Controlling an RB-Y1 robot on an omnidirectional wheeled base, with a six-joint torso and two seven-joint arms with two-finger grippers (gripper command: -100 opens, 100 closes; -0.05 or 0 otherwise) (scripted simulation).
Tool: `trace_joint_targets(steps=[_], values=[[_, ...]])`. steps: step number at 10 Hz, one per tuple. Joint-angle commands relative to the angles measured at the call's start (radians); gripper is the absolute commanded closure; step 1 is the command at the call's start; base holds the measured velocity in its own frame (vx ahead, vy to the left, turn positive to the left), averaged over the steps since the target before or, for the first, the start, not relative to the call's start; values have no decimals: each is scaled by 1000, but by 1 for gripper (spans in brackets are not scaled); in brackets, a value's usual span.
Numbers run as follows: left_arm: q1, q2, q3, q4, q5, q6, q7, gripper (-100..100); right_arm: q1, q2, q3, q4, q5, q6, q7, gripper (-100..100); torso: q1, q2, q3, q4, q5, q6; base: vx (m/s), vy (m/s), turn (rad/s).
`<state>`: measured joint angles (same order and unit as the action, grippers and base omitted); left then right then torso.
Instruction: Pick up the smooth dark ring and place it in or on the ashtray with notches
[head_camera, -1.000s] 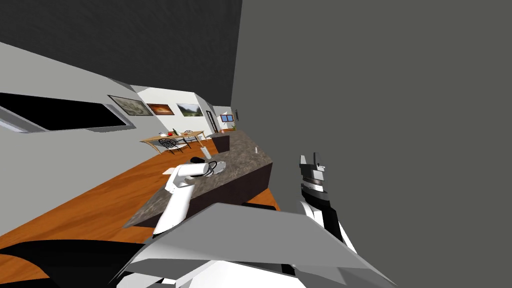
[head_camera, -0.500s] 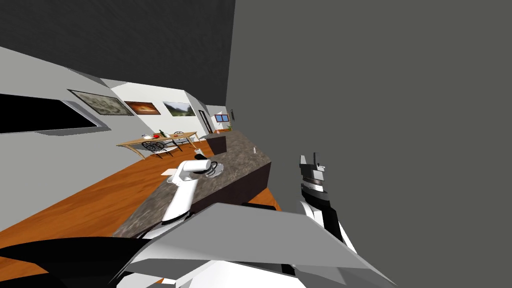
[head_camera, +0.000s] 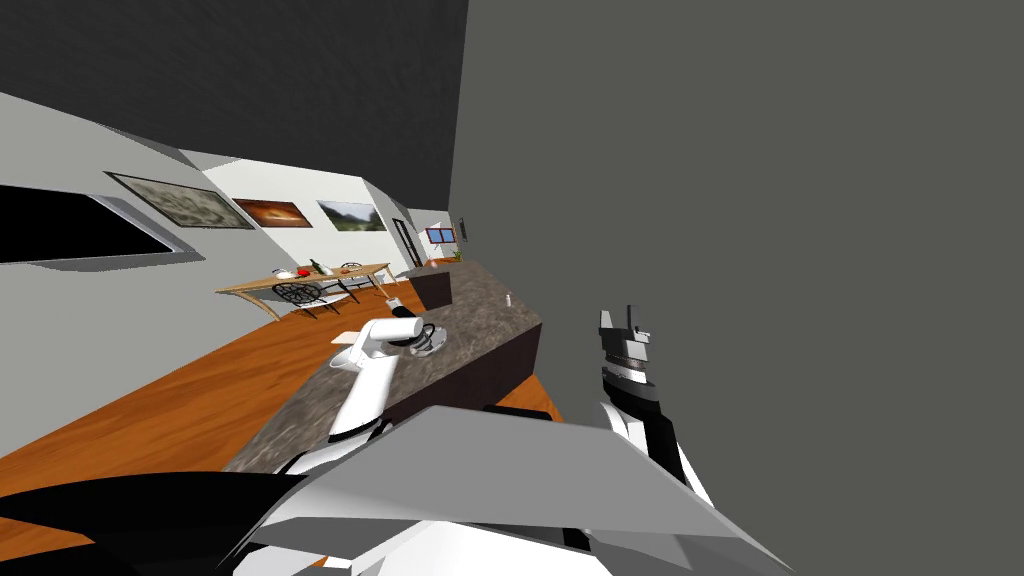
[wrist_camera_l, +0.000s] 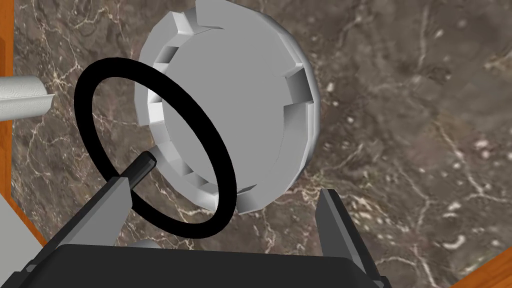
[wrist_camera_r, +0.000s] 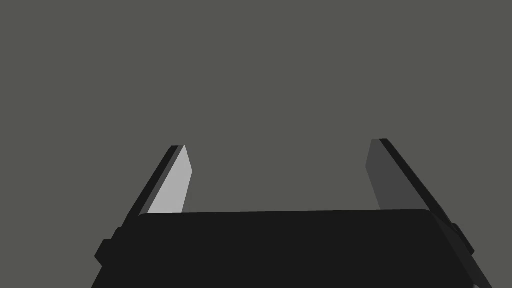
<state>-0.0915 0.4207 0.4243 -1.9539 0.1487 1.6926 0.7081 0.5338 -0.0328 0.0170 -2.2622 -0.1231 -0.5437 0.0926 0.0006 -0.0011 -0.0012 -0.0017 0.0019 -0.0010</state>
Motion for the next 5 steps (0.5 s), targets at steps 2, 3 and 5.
trace_joint_targets(steps=[2,3,5], values=[[0,0,0,0,0,0,0,-100,0,0,0,0,0,0,0,0,0,0,0,0,0,0,0,0,0],[0,0,0,0,0,0,0,-100,0,0,0,0,0,0,0,0,0,0,0,0,0,0,0,0,0],[-50,0,-35,50,1,-50,-17,-100,0,0,0,0,0,0,0,0,0,0,0,0,0,0,-16,-7,145]])
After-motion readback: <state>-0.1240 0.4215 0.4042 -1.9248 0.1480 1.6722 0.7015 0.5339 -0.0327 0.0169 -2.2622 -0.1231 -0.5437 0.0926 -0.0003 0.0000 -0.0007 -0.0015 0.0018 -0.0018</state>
